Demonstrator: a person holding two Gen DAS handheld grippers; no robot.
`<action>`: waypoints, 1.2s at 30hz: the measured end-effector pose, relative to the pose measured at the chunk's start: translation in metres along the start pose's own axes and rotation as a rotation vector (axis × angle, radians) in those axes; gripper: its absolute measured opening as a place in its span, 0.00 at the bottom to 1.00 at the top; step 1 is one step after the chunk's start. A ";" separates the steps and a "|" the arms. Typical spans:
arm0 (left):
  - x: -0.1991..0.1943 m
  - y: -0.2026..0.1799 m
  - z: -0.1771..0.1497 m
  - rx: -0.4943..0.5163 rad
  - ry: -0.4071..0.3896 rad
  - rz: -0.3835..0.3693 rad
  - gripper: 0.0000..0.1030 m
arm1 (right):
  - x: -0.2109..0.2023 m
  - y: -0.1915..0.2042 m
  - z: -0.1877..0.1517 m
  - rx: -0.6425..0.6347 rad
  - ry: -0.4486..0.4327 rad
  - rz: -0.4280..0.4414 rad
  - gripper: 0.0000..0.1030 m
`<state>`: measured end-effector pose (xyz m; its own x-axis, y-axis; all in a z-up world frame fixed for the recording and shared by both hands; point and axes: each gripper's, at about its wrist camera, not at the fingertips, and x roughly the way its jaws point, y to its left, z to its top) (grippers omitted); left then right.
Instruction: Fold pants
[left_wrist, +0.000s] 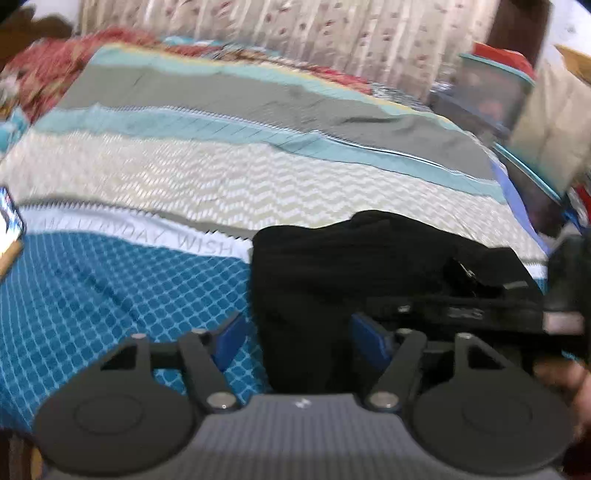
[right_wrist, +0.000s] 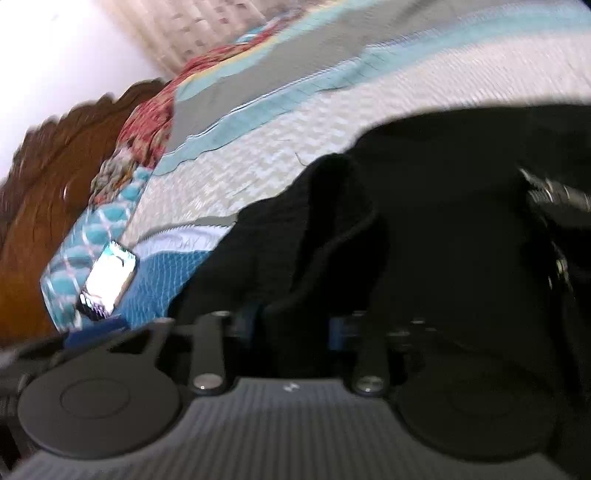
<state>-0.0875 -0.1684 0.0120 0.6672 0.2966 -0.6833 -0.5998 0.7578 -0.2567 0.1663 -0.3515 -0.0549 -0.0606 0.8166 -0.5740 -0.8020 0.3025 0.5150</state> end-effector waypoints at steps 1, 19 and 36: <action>0.005 0.000 0.004 -0.008 0.001 0.004 0.60 | -0.008 0.003 0.001 -0.029 -0.035 -0.014 0.26; 0.062 -0.025 0.016 -0.060 0.167 -0.035 0.94 | -0.086 -0.042 -0.004 -0.049 -0.305 -0.274 0.49; 0.056 -0.009 0.052 -0.163 0.107 -0.226 0.17 | 0.000 -0.019 0.000 -0.075 -0.048 -0.114 0.49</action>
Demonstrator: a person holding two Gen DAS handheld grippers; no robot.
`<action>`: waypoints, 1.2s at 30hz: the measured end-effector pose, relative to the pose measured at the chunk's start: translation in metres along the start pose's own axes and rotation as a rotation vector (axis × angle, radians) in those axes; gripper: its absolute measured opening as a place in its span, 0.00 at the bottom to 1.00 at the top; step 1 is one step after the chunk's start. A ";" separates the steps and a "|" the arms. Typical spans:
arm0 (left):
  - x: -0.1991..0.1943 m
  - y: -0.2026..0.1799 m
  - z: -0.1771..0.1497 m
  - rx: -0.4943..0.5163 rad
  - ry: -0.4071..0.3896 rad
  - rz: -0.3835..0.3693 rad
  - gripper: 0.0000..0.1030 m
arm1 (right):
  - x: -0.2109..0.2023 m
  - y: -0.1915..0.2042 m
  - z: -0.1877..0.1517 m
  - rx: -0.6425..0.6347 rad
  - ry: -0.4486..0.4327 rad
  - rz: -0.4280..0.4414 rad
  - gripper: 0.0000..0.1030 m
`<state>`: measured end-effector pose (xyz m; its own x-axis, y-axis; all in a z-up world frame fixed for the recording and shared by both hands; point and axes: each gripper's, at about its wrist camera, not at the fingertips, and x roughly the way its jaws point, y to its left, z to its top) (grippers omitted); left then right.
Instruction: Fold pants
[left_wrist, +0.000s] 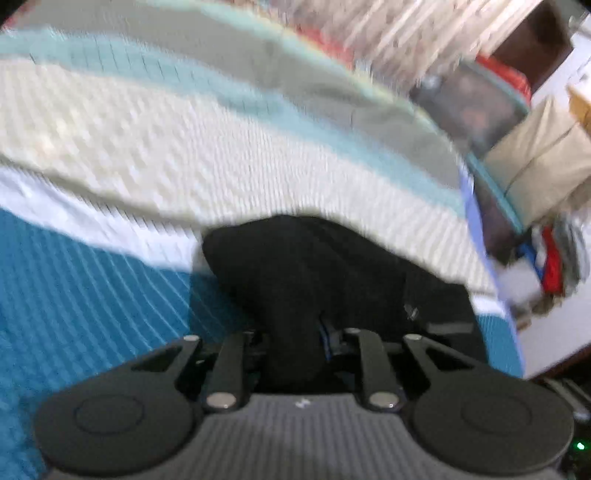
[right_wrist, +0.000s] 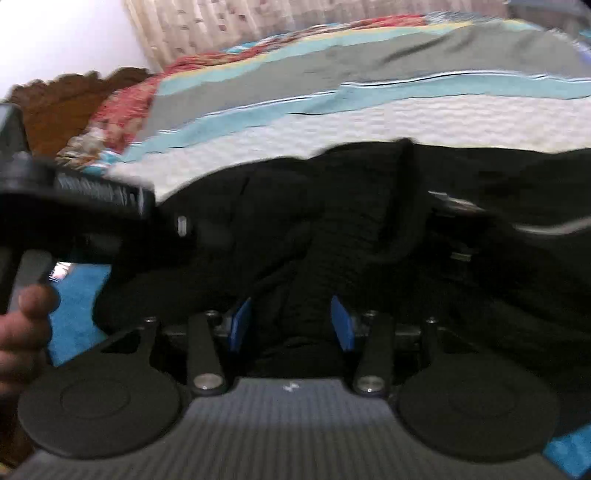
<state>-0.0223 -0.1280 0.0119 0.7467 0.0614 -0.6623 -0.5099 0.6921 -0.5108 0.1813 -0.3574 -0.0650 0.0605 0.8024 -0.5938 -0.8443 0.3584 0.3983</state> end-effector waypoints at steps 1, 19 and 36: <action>-0.012 0.003 0.001 0.009 -0.029 0.016 0.17 | 0.003 0.006 0.005 -0.006 -0.011 0.015 0.49; -0.046 0.070 0.002 -0.107 -0.160 0.168 0.91 | 0.008 -0.012 0.030 0.000 -0.048 0.027 0.72; 0.055 0.029 -0.019 0.165 -0.007 0.498 0.77 | 0.004 -0.034 0.026 -0.028 -0.006 -0.093 0.21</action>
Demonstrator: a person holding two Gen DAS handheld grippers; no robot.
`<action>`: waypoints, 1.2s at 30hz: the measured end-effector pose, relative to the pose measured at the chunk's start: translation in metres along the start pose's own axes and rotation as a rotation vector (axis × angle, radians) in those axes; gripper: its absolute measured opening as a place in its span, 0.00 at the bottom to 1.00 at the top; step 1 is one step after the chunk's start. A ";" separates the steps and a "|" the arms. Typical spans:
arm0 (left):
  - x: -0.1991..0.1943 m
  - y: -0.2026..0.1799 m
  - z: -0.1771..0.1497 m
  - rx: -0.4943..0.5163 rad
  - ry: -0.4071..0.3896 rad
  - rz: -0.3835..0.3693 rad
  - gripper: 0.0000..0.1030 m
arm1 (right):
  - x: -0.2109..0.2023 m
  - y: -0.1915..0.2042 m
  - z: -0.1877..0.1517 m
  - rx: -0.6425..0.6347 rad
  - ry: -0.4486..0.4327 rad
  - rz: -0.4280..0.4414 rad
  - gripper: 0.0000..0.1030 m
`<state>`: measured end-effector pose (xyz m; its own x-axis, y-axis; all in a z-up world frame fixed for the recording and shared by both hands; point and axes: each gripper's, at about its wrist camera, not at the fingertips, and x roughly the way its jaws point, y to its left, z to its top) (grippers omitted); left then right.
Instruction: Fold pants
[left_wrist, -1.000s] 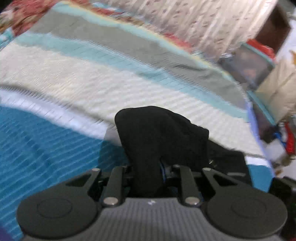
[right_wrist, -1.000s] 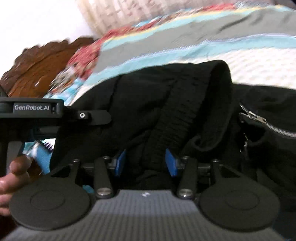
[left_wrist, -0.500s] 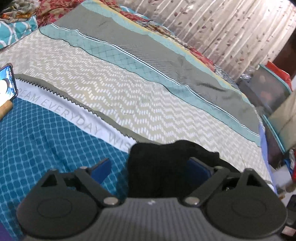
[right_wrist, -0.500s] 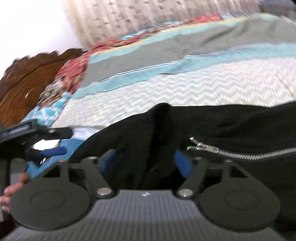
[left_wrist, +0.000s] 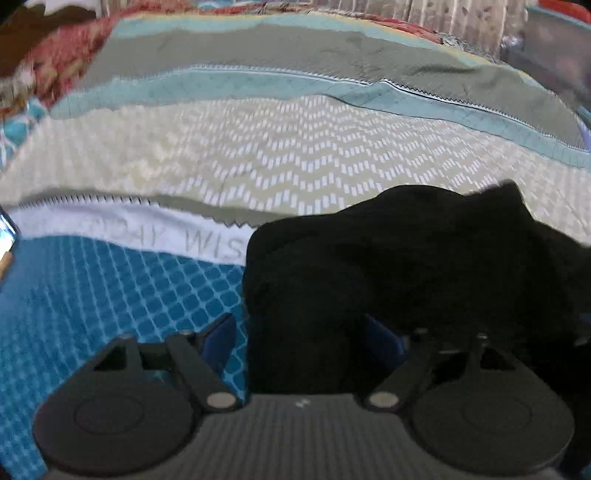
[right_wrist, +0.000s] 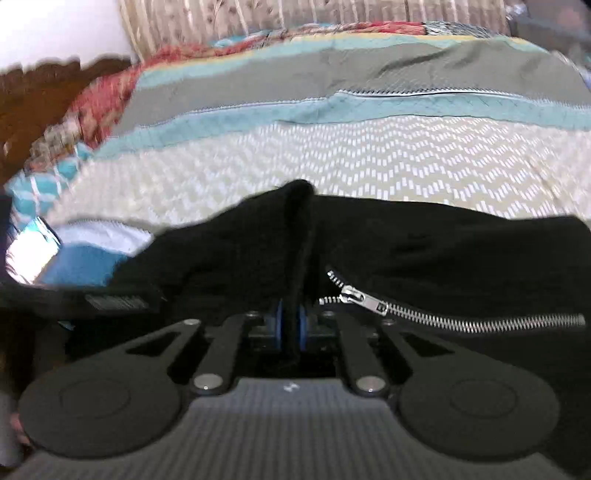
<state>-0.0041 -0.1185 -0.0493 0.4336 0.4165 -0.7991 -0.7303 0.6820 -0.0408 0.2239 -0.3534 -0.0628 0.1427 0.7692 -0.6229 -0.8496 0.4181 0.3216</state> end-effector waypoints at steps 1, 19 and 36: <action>-0.005 0.003 0.002 -0.012 0.006 -0.008 0.76 | -0.014 -0.007 0.000 0.030 -0.030 0.036 0.25; -0.064 -0.147 0.022 0.303 -0.073 -0.215 0.76 | -0.132 -0.150 -0.067 0.495 -0.258 -0.191 0.54; -0.060 -0.215 0.050 0.389 0.025 -0.216 0.83 | -0.140 -0.094 -0.061 0.285 -0.284 -0.099 0.14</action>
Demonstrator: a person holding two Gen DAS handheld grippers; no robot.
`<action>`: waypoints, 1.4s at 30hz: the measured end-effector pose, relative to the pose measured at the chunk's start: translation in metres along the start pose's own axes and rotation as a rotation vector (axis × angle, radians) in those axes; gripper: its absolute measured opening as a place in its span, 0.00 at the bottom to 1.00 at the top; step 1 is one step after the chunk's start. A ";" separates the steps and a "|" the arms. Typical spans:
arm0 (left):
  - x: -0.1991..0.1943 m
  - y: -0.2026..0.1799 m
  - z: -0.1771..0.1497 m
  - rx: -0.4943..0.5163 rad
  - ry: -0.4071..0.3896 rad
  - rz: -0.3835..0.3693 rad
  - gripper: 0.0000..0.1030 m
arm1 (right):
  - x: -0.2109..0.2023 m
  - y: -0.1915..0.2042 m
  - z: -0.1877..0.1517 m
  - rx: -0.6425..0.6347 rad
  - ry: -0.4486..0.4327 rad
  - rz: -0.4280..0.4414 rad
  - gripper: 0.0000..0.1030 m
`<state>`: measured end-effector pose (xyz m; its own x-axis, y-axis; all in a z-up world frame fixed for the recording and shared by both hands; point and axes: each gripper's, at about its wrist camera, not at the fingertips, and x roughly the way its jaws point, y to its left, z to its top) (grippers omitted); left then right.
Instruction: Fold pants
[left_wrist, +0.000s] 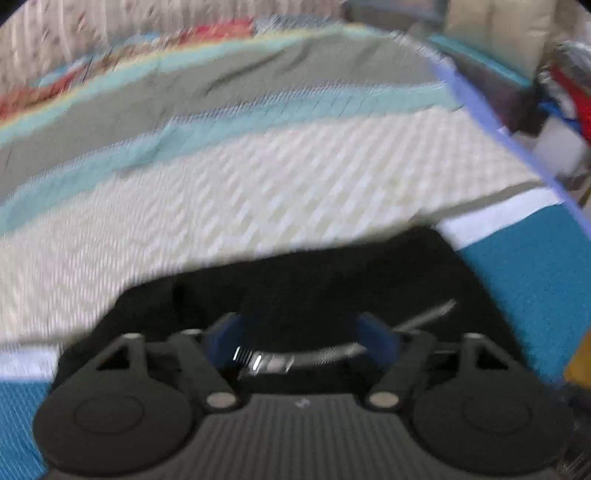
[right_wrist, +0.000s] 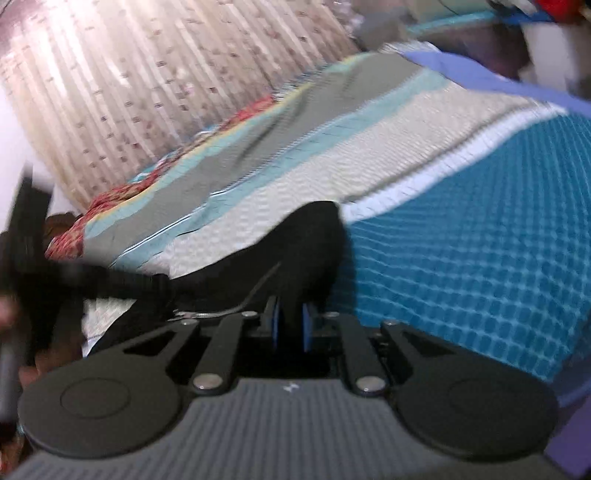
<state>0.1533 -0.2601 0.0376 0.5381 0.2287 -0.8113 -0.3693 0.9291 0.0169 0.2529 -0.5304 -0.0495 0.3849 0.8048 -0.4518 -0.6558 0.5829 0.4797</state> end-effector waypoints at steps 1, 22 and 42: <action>-0.005 -0.010 0.007 0.040 -0.017 -0.005 0.86 | 0.001 0.006 0.001 -0.023 -0.004 0.011 0.14; 0.032 -0.067 0.024 0.257 0.157 -0.009 0.17 | -0.002 0.049 -0.016 -0.268 -0.010 0.067 0.37; 0.031 -0.066 0.022 0.254 0.148 0.011 0.21 | 0.011 0.025 -0.022 -0.131 0.069 0.021 0.71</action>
<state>0.2112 -0.3074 0.0240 0.4119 0.2121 -0.8862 -0.1631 0.9740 0.1573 0.2262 -0.5096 -0.0591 0.3274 0.8047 -0.4952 -0.7445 0.5424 0.3892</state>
